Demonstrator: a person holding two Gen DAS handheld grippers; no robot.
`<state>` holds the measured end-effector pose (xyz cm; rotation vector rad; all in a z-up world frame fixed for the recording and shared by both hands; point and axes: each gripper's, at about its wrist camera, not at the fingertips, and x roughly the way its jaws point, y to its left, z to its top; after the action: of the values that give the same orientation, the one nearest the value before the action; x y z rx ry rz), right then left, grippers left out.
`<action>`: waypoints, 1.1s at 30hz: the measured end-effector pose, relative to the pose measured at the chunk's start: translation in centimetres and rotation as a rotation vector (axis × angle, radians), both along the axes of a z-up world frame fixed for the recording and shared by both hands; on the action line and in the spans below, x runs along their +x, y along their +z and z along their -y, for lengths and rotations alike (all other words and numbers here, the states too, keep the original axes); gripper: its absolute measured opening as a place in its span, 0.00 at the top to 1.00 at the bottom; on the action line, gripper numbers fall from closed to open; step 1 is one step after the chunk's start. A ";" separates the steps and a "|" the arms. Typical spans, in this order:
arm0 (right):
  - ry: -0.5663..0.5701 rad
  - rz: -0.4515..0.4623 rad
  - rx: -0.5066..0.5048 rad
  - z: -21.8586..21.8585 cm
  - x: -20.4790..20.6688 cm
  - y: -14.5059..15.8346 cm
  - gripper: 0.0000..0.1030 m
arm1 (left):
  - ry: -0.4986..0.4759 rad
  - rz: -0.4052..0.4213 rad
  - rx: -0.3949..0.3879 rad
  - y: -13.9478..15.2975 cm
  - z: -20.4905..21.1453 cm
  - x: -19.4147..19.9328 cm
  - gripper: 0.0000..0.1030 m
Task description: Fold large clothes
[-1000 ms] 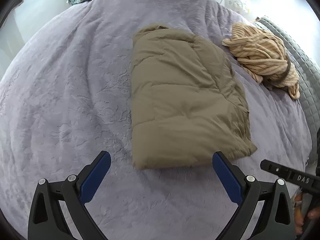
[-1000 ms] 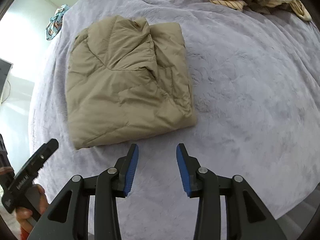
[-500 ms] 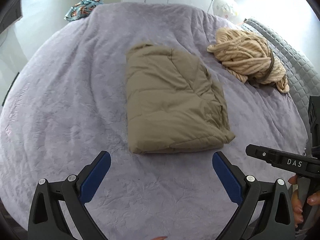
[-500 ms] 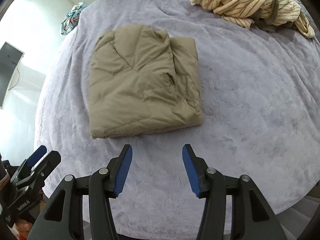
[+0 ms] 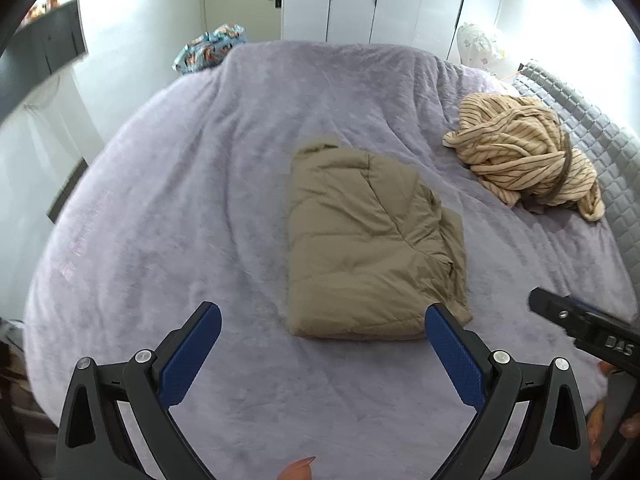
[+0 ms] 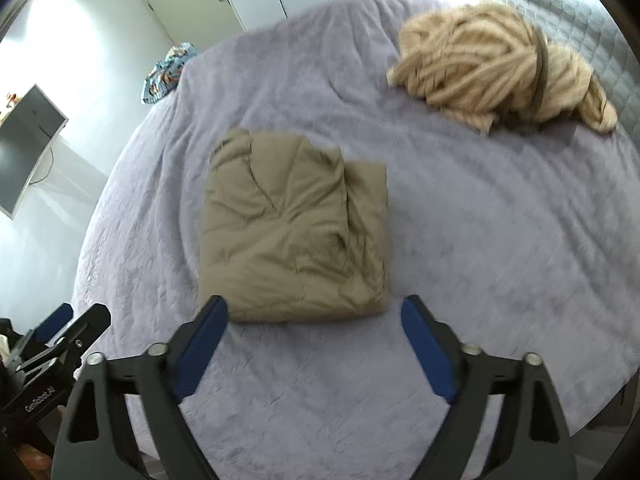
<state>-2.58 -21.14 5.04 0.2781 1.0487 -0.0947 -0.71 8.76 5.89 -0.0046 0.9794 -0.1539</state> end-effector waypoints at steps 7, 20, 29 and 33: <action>0.027 0.056 -0.032 -0.1 -0.4 1.3 0.00 | 0.031 0.025 0.028 1.5 0.7 -0.4 0.01; -0.032 0.080 -0.102 0.5 -0.5 2.6 0.00 | 0.092 0.072 0.066 2.8 0.1 -0.7 0.01; -0.041 0.077 -0.090 1.1 -0.7 2.6 0.00 | 0.082 0.065 0.056 2.9 0.1 -0.6 0.01; -0.040 0.075 -0.091 1.0 -0.7 2.6 0.00 | 0.083 0.069 0.056 3.0 0.2 -0.8 0.01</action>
<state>-3.32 -22.15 7.64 0.2182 0.9618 -0.1662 -1.50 8.58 8.90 0.0118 0.9131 -0.0502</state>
